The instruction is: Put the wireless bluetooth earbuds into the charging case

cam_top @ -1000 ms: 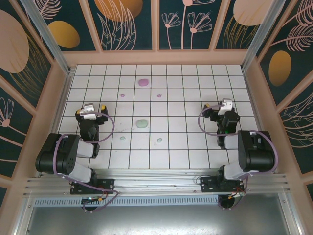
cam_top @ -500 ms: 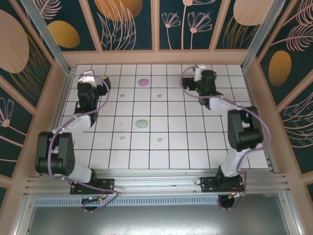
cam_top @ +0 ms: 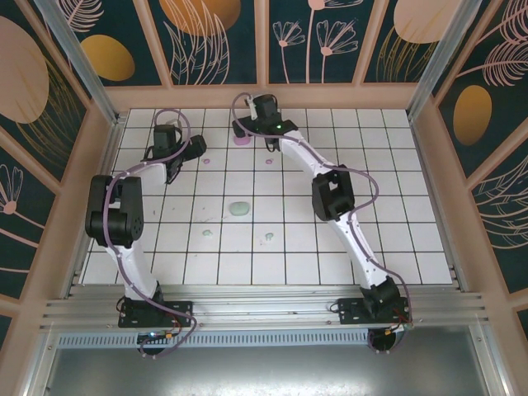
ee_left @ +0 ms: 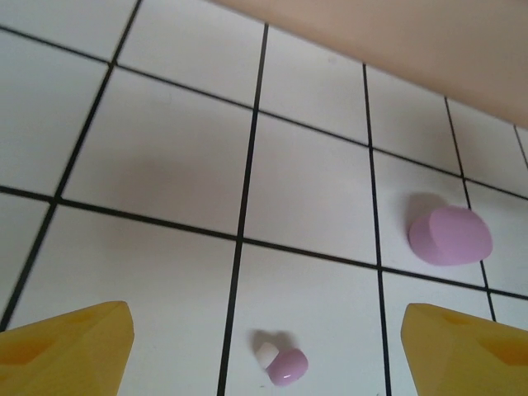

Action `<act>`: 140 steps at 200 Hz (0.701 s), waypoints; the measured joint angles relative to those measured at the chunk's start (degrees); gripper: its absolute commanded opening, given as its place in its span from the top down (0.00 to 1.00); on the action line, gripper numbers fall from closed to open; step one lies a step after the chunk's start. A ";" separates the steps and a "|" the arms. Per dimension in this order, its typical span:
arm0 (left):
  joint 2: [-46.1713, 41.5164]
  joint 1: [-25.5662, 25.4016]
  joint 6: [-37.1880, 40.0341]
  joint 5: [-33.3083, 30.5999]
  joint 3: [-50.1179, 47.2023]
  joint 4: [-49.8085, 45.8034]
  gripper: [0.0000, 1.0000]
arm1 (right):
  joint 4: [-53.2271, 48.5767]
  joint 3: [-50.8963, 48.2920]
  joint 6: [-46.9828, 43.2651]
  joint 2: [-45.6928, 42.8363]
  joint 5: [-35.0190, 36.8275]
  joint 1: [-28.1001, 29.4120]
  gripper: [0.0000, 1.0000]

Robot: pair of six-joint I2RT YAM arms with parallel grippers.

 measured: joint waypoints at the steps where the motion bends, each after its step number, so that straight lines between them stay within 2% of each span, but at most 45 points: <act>1: 0.13 0.00 -0.04 0.11 0.07 -0.11 0.16 | -0.07 -0.04 0.24 0.04 0.02 0.07 0.01; 70: 0.76 -0.20 -1.53 3.02 1.05 -0.72 0.16 | 4.07 -4.42 10.08 0.96 1.33 1.07 0.01; 140: -0.46 -0.22 -2.12 4.11 -1.01 0.09 0.15 | 8.50 -4.04 11.72 3.45 2.89 2.99 0.01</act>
